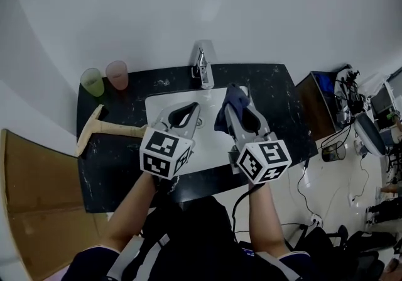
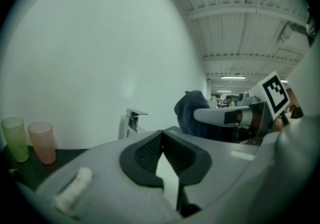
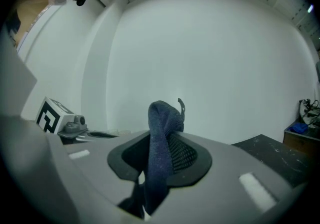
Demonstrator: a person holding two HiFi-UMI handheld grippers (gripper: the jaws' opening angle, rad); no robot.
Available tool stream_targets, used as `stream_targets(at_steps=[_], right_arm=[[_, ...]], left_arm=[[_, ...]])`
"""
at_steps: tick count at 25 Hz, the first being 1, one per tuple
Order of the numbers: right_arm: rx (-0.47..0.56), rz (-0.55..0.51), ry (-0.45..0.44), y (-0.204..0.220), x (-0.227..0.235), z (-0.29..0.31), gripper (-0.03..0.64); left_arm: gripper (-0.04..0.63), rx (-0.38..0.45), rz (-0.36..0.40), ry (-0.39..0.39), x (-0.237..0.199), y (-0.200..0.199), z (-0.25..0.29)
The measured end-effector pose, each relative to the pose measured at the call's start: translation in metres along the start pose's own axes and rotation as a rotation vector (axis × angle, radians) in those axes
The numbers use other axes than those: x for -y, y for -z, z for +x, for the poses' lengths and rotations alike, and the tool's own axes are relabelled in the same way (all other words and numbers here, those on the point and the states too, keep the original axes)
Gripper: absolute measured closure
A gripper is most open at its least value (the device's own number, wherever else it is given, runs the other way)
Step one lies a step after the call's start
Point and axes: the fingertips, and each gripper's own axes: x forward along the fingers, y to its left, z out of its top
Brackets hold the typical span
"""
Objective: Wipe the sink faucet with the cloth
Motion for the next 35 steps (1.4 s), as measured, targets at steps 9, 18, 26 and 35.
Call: stream_targets(at_steps=[9, 18, 26, 35], right_arm=[[-0.002, -0.006, -0.081, -0.004, 0.014, 0.031, 0.526], [0.005, 0.006, -0.176, -0.008, 0.036, 0.049, 0.526], [0.008, -0.015, -0.229, -0.017, 0.052, 0.078, 0.526], [0.082, -0.006, -0.358, -0.070, 0.060, 0.128, 0.526]], left_arm=[[0.594, -0.027, 0.019, -0.081, -0.022, -0.003, 0.019], [0.594, -0.056, 0.043, -0.152, -0.023, -0.007, 0.043], [0.592, -0.096, 0.050, -0.197, -0.036, 0.002, 0.065], [0.463, -0.115, 0.023, -0.195, -0.047, 0.015, 0.088]])
